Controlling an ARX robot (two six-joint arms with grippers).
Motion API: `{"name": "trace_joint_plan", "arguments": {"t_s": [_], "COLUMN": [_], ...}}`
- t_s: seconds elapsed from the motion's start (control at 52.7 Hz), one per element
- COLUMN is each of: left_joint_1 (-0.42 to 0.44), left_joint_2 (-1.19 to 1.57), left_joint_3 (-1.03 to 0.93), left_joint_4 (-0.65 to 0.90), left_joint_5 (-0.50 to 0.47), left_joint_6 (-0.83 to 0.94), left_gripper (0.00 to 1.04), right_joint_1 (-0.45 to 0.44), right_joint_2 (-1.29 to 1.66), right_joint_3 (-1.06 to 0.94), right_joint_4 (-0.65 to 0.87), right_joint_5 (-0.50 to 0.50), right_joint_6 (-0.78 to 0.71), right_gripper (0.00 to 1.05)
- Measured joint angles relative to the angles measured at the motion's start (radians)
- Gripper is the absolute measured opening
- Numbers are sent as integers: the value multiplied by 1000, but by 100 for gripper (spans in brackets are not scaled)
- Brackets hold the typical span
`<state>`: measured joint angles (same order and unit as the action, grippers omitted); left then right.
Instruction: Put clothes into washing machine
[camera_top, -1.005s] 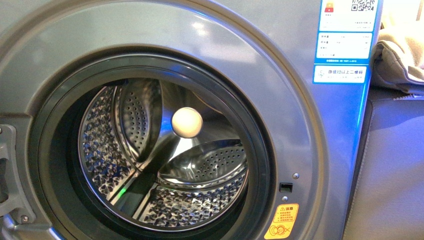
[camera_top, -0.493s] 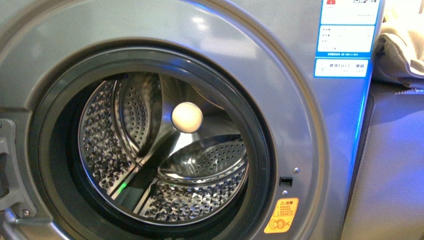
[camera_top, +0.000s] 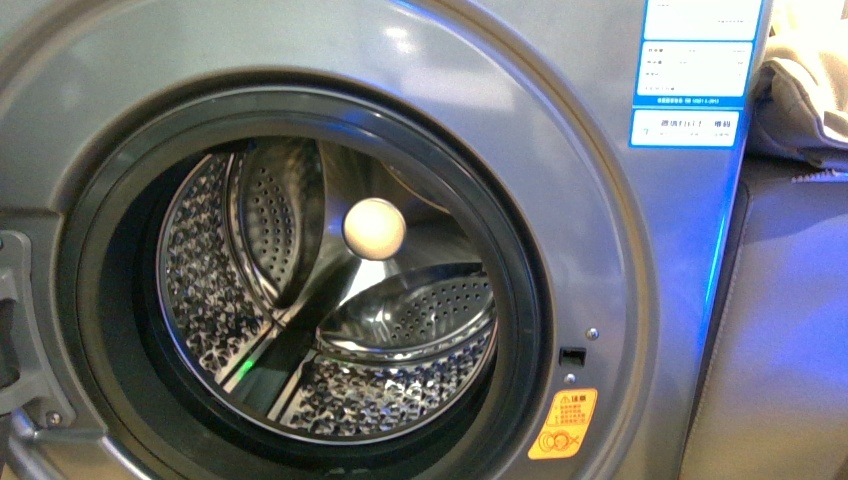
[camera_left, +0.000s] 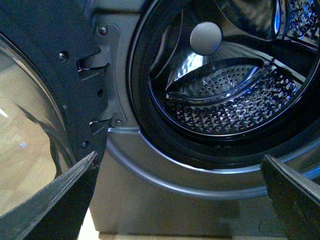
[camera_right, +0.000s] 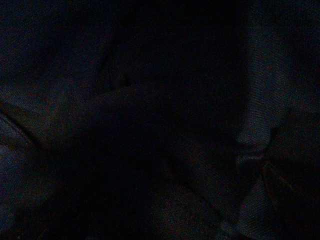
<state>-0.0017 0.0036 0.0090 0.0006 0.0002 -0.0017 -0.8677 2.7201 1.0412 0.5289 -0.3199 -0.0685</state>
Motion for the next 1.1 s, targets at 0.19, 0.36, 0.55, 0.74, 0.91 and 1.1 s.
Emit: {"name": "trace_joint_plan", "arguments": {"t_s": [0.19, 0.36, 0.55, 0.74, 0.91, 1.1], "left_joint_1": [0, 0, 0, 0, 0, 0], "left_joint_2": [0, 0, 0, 0, 0, 0], "left_joint_3": [0, 0, 0, 0, 0, 0], "left_joint_4": [0, 0, 0, 0, 0, 0], "left_joint_5": [0, 0, 0, 0, 0, 0], "left_joint_6": [0, 0, 0, 0, 0, 0], "left_gripper": [98, 98, 98, 98, 98, 98], "right_joint_1": [7, 13, 14, 16, 16, 14], "right_joint_2": [38, 76, 103, 130, 161, 183], "right_joint_3": [23, 35, 55, 76, 84, 90], "right_joint_4": [27, 44, 60, 63, 65, 65], "right_joint_5": [-1, -3, -4, -4, -3, 3], "right_joint_6": [-4, -12, -20, -29, -44, -66], "right_gripper": [97, 97, 97, 97, 97, 97]}}
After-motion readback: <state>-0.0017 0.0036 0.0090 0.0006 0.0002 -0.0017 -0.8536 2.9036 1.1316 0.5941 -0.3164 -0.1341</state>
